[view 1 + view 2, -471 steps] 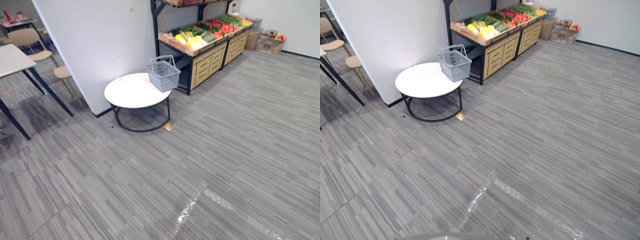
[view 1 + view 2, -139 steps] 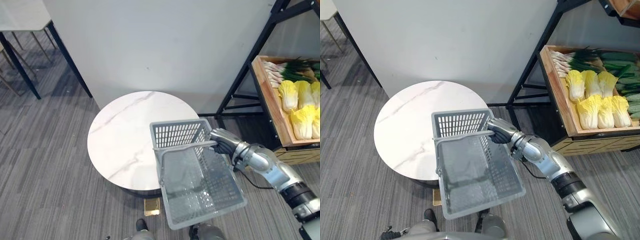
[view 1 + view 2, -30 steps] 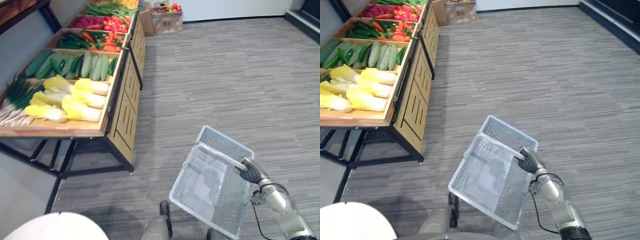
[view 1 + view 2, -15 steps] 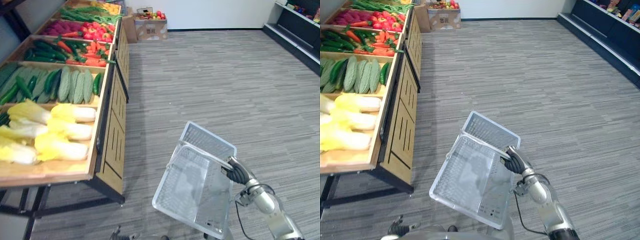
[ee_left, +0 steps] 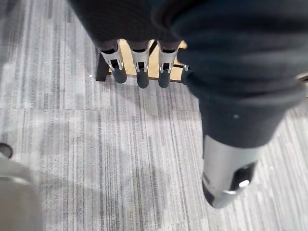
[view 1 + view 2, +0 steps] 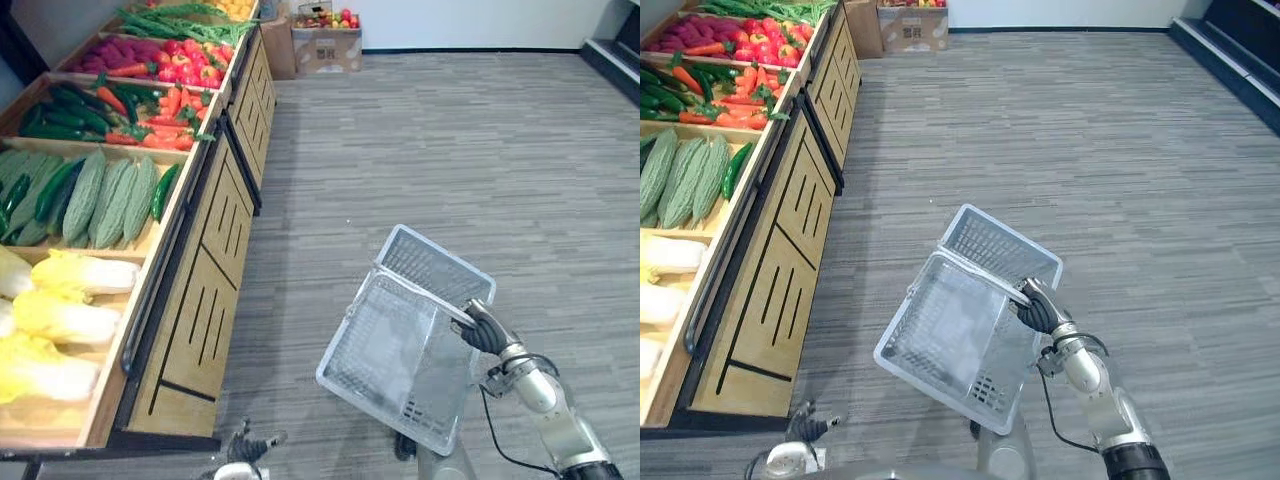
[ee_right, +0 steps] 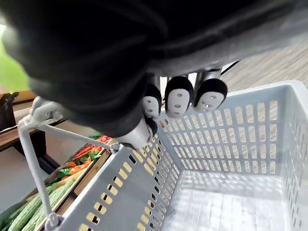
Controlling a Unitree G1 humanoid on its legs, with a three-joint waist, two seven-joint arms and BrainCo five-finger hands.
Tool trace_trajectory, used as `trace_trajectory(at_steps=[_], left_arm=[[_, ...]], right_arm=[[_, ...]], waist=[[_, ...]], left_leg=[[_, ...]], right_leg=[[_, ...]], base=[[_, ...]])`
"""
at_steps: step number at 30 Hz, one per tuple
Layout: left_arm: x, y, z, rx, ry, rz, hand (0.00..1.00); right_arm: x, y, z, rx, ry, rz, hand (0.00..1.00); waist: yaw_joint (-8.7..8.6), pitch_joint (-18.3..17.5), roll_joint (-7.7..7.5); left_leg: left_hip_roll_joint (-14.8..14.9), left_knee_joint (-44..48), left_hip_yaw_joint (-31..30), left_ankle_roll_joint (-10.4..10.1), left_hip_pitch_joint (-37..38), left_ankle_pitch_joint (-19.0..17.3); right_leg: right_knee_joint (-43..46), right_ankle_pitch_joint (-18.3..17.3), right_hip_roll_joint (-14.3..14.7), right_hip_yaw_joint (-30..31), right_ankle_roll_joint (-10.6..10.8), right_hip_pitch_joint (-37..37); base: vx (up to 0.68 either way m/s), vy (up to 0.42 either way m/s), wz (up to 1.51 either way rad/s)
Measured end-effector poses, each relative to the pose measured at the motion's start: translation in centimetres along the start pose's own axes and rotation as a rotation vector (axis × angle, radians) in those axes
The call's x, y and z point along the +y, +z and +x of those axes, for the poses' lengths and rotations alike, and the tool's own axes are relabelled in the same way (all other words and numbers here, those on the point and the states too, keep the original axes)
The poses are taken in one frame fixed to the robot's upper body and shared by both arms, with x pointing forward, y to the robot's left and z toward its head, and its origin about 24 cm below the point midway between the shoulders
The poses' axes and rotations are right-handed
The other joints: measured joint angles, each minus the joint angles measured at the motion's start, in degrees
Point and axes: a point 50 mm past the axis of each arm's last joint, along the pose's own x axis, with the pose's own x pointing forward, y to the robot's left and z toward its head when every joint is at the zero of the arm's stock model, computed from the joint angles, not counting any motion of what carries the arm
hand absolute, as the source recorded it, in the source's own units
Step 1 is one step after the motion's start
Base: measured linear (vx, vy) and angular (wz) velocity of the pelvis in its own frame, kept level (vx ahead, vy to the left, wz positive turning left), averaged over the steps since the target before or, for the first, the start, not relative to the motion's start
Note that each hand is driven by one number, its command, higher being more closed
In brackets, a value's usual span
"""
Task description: Pick vegetable in the basket
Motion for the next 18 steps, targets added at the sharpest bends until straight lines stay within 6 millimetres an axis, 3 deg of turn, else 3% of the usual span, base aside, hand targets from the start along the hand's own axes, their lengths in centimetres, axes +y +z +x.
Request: trace_trajectory(at_steps=[1,2,4,5,7,10,13,14,15,16,17,18], left_arm=[[0.1,-0.6,-0.1,0.021,0.005,-0.003,0.0],[0.2,-2.1,-0.5,0.071,0.016,-0.004,0.0],[0.4,-3.4,-1.0,0.117,0.044,-0.023,0.0],[0.3,-3.6,-1.1,0.123,0.047,-0.031,0.0],[0.2,-3.7,-1.2,0.133,0.065,-0.061,0.0],[0.5,-5.0,-1.7,0.179,0.08,-0.071,0.0],[0.6,-7.4,-2.9,0.267,0.076,-0.024,0.0],[0.6,-8.0,-3.2,0.29,0.076,-0.022,0.0],[0.5,-9.1,-3.9,0.337,0.078,-0.012,0.0],[0.5,-10.3,-4.6,0.385,0.077,-0.004,0.0],[0.6,-10.8,-4.8,0.411,0.079,0.0,0.0],[1.0,-11.2,-4.9,0.437,0.093,-0.005,0.0]], right_arm=[[0.1,0.0,0.0,-0.001,0.01,0.0,1.0],[0.4,0.1,0.0,-0.002,0.04,0.003,1.0],[0.6,0.0,-0.2,0.002,0.069,0.004,1.0],[0.5,-0.1,-0.2,0.004,0.07,0.0,1.0],[0.2,-0.4,-0.3,0.01,0.089,-0.021,1.0],[0.7,-0.3,-0.3,0.005,0.113,-0.019,1.0],[1.3,-0.6,-0.3,0.022,0.125,0.002,1.0],[1.4,-0.6,-0.3,0.022,0.126,0.002,1.0],[1.5,-0.5,-0.4,0.021,0.128,0.0,1.0],[1.5,-0.5,-0.4,0.014,0.136,-0.01,1.0],[1.8,-0.5,-0.3,0.015,0.138,0.0,1.0],[2.6,-0.1,-0.2,0.003,0.152,0.021,1.0]], waist=[[-0.03,-0.1,0.26],[-0.04,-0.6,1.13],[-0.17,-0.6,1.07],[-0.05,-0.5,1.0],[1.27,-0.5,0.86],[2.88,-0.4,-0.09],[2.92,-0.6,0.17],[2.94,-0.7,0.45],[3.03,-1.1,1.06],[3.26,-1.8,2.34],[3.7,-2.0,2.48],[4.9,-2.3,-0.01]], left_leg=[[0.6,2.8,0.1,0.1,-1.0,1.7],[2.9,10.5,0.4,-0.3,-4.8,8.8],[5.2,17.7,1.0,-0.3,-8.6,19.5],[6.2,21.3,2.0,0.0,-10.4,17.3],[7.4,29.6,6.9,2.3,-18.3,7.0],[4.7,21.1,14.7,4.0,-23.3,2.0],[1.0,4.7,24.7,4.7,-24.3,2.0],[0.3,1.0,26.2,4.7,-24.3,3.1],[-0.8,-6.0,28.9,4.8,-24.1,6.6],[-0.7,-11.6,30.1,6.5,-23.9,11.5],[-1.4,-12.1,30.3,10.5,-23.2,11.8],[-3.2,-12.7,31.4,9.8,-23.0,11.1]], right_leg=[[-0.1,-0.8,0.5,-0.2,-0.1,0.7],[-2.3,-1.8,1.7,-1.0,-0.3,3.5],[-6.9,-2.5,2.6,-1.6,-1.3,9.0],[-8.0,-2.8,2.6,-2.0,-2.1,10.5],[-12.0,-3.5,1.7,-4.3,-3.2,16.2],[-16.1,-3.9,-0.3,-7.1,-2.3,21.9],[-18.8,-4.7,-2.5,-11.7,0.6,26.6],[-19.3,-4.9,-2.6,-12.7,1.2,27.5],[-19.9,-5.7,-2.4,-14.4,2.6,28.9],[-19.8,-6.7,-1.3,-15.6,4.2,29.8],[-19.8,-7.1,-1.5,-15.7,4.8,30.5],[-20.4,-6.9,-2.7,-16.1,5.2,31.0]], base=[[0.29,-0.176,-0.11],[0.25,-0.105,-0.03],[0.4,-0.121,0.15],[0.43,-0.132,0.42],[0.32,-0.089,0.51],[0.27,-0.011,0.47],[0.24,0.095,0.71],[0.28,0.174,0.84],[0.3,0.215,0.78],[0.36,0.274,0.7],[0.35,0.26,0.43],[0.35,0.231,0.25]])
